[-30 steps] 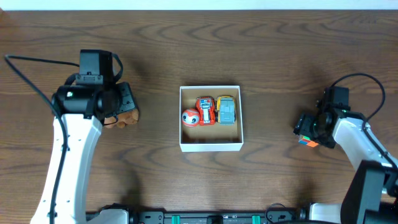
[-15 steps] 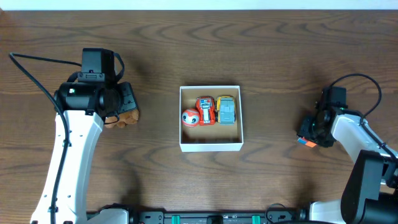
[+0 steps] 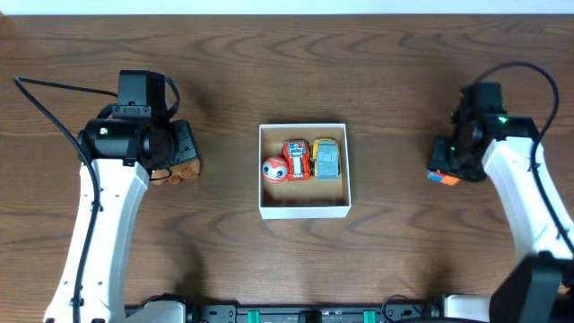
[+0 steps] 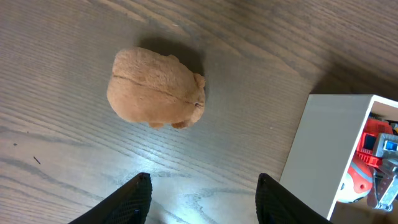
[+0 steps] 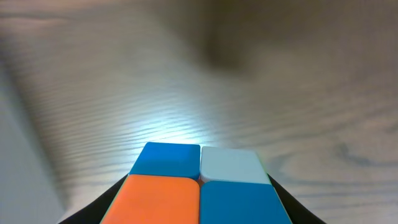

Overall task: Pack container
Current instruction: 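Carry the puzzle cube with the right gripper into the box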

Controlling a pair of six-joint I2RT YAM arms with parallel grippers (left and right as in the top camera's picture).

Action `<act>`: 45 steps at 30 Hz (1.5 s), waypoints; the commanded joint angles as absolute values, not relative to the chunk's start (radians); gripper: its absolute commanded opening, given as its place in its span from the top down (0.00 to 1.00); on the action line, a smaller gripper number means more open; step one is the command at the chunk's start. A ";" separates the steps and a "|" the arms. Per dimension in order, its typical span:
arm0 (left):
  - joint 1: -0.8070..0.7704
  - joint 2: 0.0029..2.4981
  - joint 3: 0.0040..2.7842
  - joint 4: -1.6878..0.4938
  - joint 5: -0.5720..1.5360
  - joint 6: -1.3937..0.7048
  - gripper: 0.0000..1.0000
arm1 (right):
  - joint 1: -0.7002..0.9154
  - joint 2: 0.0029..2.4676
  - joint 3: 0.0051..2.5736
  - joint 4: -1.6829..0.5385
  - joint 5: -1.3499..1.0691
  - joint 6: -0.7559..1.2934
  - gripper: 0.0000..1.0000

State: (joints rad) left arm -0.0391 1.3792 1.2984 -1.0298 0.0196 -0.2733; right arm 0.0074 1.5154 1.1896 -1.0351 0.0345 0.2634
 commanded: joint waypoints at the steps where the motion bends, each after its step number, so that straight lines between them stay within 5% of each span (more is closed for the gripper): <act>1: -0.033 1.377 1.313 -1.036 0.016 -0.275 0.44 | 0.115 1.456 1.260 -1.055 0.028 0.289 0.88; 17: -0.033 1.377 1.313 -1.036 0.017 -0.275 0.44 | 0.641 1.484 1.328 -0.977 0.056 0.536 0.87; 34: -0.033 1.377 1.313 -1.040 0.017 -0.275 0.44 | 0.716 1.714 1.327 -0.992 0.075 0.893 0.90; 45: -0.033 1.377 1.313 -1.039 0.017 -0.275 0.44 | 0.743 1.760 1.326 -1.066 0.071 0.880 0.89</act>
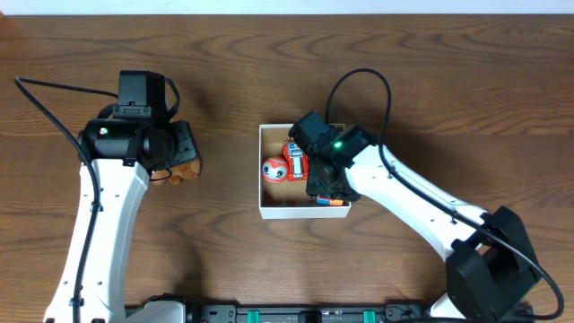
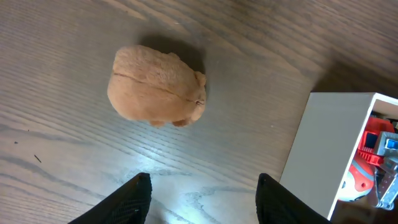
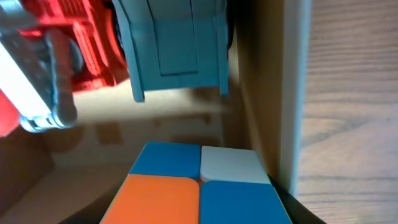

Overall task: Pack container
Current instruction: 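Carry the puzzle cube with the right gripper into the box, then release the cube in the box's lower right and lift right gripper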

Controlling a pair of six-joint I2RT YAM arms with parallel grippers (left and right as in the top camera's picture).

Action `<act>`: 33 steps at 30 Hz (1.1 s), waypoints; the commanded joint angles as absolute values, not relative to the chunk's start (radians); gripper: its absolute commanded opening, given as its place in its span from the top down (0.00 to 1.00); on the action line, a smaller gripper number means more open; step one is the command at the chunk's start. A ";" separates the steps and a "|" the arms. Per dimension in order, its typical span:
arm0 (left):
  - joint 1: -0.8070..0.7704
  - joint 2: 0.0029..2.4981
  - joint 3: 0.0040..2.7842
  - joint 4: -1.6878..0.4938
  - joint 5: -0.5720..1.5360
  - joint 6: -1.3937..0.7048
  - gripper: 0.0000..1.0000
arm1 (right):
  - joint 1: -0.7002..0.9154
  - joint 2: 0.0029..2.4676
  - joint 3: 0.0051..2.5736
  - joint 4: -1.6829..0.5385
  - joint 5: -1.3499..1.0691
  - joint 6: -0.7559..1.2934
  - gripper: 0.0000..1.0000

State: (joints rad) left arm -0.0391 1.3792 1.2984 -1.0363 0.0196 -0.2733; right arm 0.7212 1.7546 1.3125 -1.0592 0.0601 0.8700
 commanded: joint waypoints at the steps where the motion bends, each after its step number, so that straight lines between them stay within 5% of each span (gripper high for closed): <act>1: -0.033 1.377 1.313 -1.039 0.017 -0.275 0.44 | 0.747 1.760 1.326 -1.071 0.071 0.876 0.88; 13: -0.033 1.377 1.313 -1.040 0.017 -0.275 0.44 | 0.756 1.761 1.280 -1.084 0.071 0.875 0.72; 25: -0.033 1.377 1.313 -1.039 0.017 -0.275 0.44 | 0.753 1.761 1.240 -1.032 0.072 0.874 0.28; 33: -0.033 1.377 1.313 -1.039 0.016 -0.275 0.44 | 0.751 1.761 1.240 -1.004 0.071 0.851 0.29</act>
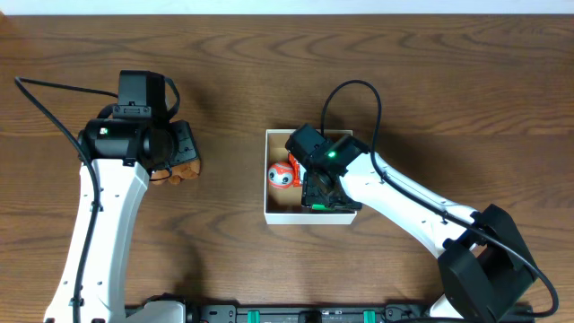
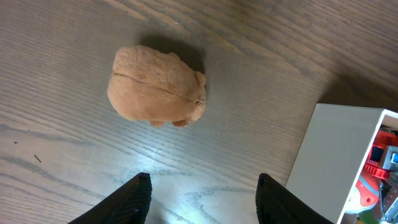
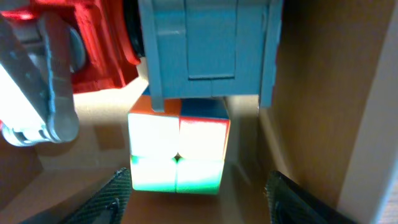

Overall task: Pack container
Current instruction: 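Release the cube in the box's lower right and lift right gripper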

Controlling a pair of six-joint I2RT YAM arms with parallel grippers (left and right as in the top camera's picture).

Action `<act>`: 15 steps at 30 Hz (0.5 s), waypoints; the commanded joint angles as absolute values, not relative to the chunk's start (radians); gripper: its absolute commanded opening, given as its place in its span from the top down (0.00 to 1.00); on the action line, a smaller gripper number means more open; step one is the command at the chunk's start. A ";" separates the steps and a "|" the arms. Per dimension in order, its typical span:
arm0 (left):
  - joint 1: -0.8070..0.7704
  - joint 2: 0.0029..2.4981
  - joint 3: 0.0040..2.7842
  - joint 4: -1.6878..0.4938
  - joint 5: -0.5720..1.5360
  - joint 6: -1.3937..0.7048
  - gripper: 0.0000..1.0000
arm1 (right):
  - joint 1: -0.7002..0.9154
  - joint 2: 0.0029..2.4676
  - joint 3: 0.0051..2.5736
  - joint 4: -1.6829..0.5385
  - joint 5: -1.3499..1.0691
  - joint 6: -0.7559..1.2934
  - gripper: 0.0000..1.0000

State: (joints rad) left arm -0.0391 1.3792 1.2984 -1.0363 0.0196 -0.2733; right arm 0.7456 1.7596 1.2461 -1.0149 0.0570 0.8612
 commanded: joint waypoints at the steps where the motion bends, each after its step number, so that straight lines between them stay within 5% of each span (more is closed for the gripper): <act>1: -0.033 1.377 1.313 -1.039 0.016 -0.275 0.44 | 0.751 1.761 1.240 -0.994 0.071 0.844 0.30; 15: -0.144 1.304 1.314 -1.039 0.019 -0.160 0.46 | 0.685 1.730 1.470 -0.974 0.226 0.599 0.29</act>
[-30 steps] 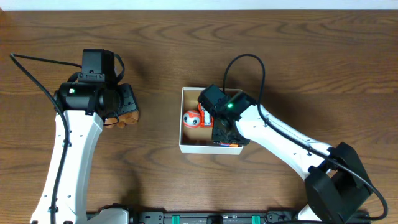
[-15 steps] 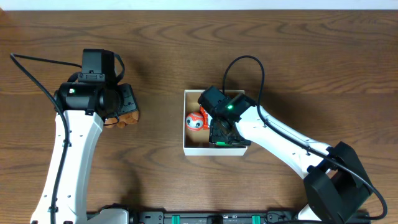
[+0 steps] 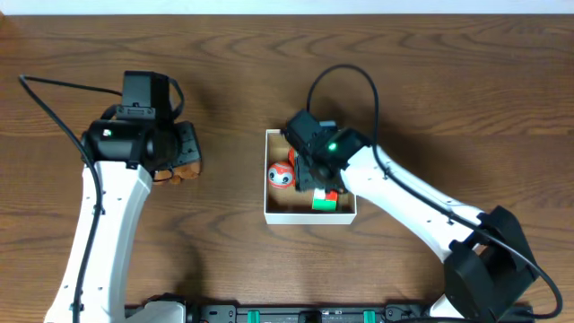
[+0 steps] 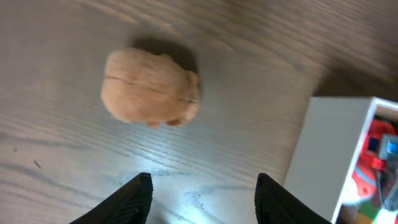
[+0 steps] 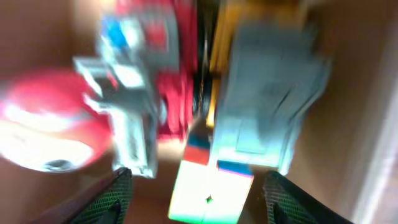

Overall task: Pack container
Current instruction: 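Release the cube in the box's lower right and lift right gripper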

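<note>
The white open box (image 3: 308,216) sits mid-table with a red-and-white toy (image 3: 281,176), a red robot toy (image 5: 149,81), a yellow-and-blue toy car (image 5: 267,93) and a colour cube (image 3: 325,199) inside. In the right wrist view the cube (image 5: 211,190) lies on the box floor below the car. My right gripper (image 5: 199,199) hovers open above the cube, inside the box, holding nothing. A tan plush toy (image 4: 149,95) lies on the table left of the box. My left gripper (image 4: 200,196) is open above the bare wood, near the plush (image 3: 184,170).
The wooden table (image 3: 287,72) spreads all round the box. The box wall (image 4: 326,155) shows at the right of the left wrist view. Cables loop above both arms.
My right gripper has risen a little from the cube, which lies loose in the box. The left arm has shifted slightly; the plush is unmoved.
At first my right gripper was shut on the colour cube at the table's right side. Then it held the cube inside the box beside the car. Then it had opened with the cube on the box floor, the box nudged slightly right. Now it hovers higher, open.
</note>
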Controlling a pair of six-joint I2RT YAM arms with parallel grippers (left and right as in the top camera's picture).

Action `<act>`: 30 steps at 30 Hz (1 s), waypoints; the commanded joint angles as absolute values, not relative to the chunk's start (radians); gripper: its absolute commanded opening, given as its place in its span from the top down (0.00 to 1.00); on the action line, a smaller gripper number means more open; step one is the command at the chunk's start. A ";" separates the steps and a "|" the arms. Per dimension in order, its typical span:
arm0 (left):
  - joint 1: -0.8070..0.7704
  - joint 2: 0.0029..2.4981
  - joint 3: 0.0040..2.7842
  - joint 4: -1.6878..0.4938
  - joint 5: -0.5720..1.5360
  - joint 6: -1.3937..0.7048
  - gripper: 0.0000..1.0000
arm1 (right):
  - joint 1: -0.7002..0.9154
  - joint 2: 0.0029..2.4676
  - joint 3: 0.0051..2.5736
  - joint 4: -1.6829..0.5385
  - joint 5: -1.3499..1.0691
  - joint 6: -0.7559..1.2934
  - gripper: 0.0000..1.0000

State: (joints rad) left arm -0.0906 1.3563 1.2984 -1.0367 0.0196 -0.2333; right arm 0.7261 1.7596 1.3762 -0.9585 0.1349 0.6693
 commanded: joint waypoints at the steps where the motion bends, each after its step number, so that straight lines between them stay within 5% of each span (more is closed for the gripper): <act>1: -0.171 1.291 1.314 -1.040 0.019 -0.143 0.46 | 0.668 1.724 1.497 -0.987 0.231 0.590 0.29; 6: -0.364 1.240 1.313 -1.051 0.019 -0.105 0.51 | 0.521 1.691 1.627 -1.105 0.231 0.586 0.34; 8: -0.428 1.242 1.313 -1.063 0.019 -0.105 0.56 | 0.453 1.691 1.637 -1.142 0.199 0.576 0.48; 11: -0.518 1.264 1.313 -1.095 0.019 -0.105 0.57 | 0.357 1.697 1.608 -1.204 0.119 0.573 0.83; 13: -0.559 1.283 1.313 -1.103 0.019 -0.105 0.61 | 0.318 1.699 1.562 -1.208 0.093 0.566 0.92; 18: -0.630 1.352 1.313 -1.098 0.019 -0.105 0.62 | 0.276 1.700 1.416 -1.144 0.093 0.559 0.91; 25: -0.648 1.483 1.313 -1.098 0.019 -0.105 0.87 | 0.261 1.700 1.316 -1.114 0.094 0.559 0.90; 30: -0.648 1.562 1.313 -1.095 0.020 -0.105 0.92 | 0.262 1.700 1.314 -1.119 0.076 0.557 0.89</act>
State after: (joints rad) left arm -0.6464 1.5311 1.2984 -1.0931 0.0227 -0.1078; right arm 0.2787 1.6989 1.3178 -1.1168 0.0937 0.5694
